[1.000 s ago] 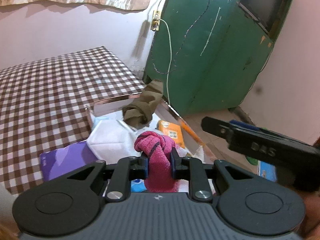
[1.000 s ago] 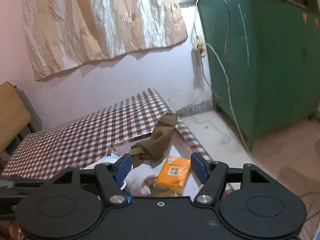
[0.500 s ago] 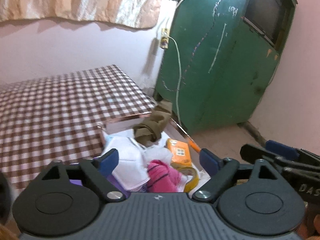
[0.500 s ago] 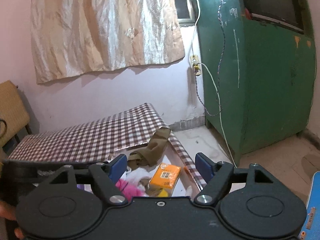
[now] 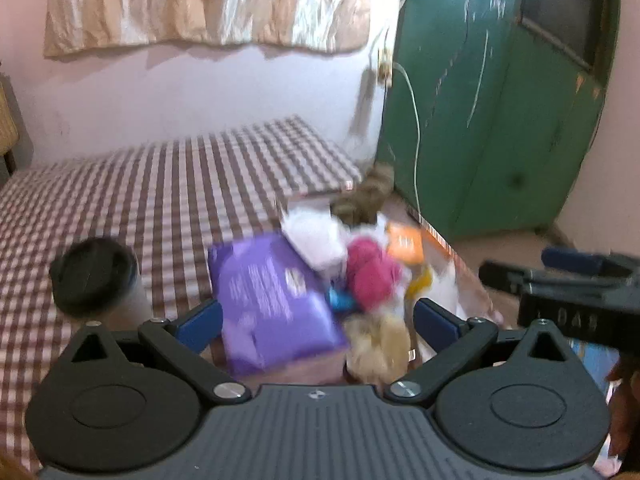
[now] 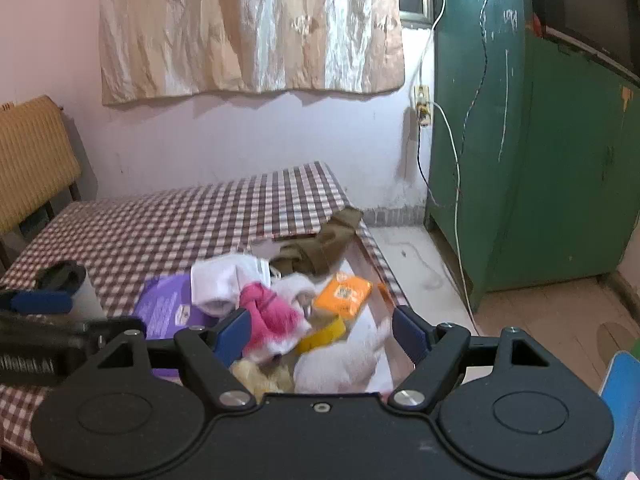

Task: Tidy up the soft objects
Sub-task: 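Lift both open grippers away from the box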

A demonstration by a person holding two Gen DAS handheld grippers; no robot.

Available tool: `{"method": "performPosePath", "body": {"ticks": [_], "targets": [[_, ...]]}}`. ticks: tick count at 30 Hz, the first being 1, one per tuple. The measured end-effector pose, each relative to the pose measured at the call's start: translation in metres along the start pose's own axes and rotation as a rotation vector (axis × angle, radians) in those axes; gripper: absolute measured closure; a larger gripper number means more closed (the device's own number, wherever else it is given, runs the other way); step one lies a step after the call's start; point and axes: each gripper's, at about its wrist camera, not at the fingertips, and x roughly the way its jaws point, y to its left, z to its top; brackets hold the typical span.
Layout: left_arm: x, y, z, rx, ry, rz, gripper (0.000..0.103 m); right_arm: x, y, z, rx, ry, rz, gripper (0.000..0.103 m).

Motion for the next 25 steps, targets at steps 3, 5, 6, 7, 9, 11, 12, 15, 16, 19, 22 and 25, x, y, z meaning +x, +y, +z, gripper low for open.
{"method": "performPosePath", "body": {"ticks": [3, 5, 6, 7, 9, 11, 12, 15, 16, 19, 22, 25], "targets": [[0.006, 0.004, -0.011, -0.032, 0.056, -0.024, 0.0, -0.001, 0.002, -0.007, 0.001, 0.024, -0.013, 0.012], [0.009, 0.006, -0.017, -0.038, 0.065, -0.011, 0.0, -0.001, 0.005, -0.012, 0.003, 0.032, -0.011, 0.012], [0.008, 0.006, -0.02, -0.037, 0.066, -0.009, 0.0, -0.001, 0.005, -0.013, 0.002, 0.038, -0.011, 0.012], [0.009, 0.007, -0.021, -0.039, 0.073, -0.007, 0.0, -0.001, 0.007, -0.015, -0.003, 0.044, -0.012, 0.012], [0.011, 0.008, -0.024, -0.053, 0.087, 0.002, 0.0, 0.0, 0.01, -0.016, -0.013, 0.054, -0.015, 0.012], [0.011, 0.009, -0.025, -0.06, 0.093, -0.004, 0.0, 0.001, 0.013, -0.018, -0.012, 0.059, -0.016, 0.012], [0.011, 0.01, -0.025, -0.059, 0.095, -0.009, 0.0, 0.002, 0.014, -0.018, -0.009, 0.06, -0.015, 0.012], [0.009, 0.009, -0.028, -0.056, 0.108, -0.022, 0.0, 0.001, 0.016, -0.02, 0.0, 0.06, -0.022, 0.012], [0.009, 0.01, -0.029, -0.064, 0.113, -0.034, 0.0, 0.001, 0.017, -0.021, 0.004, 0.058, -0.028, 0.012], [0.008, 0.013, -0.031, -0.079, 0.113, -0.053, 0.0, -0.001, 0.019, -0.023, 0.018, 0.055, -0.032, 0.012], [0.005, 0.011, -0.033, -0.075, 0.116, -0.04, 0.0, -0.002, 0.023, -0.024, 0.018, 0.056, -0.031, 0.012], [-0.003, 0.01, -0.035, -0.057, 0.09, -0.022, 0.0, -0.003, 0.027, -0.025, 0.011, 0.055, -0.035, 0.012]]}}
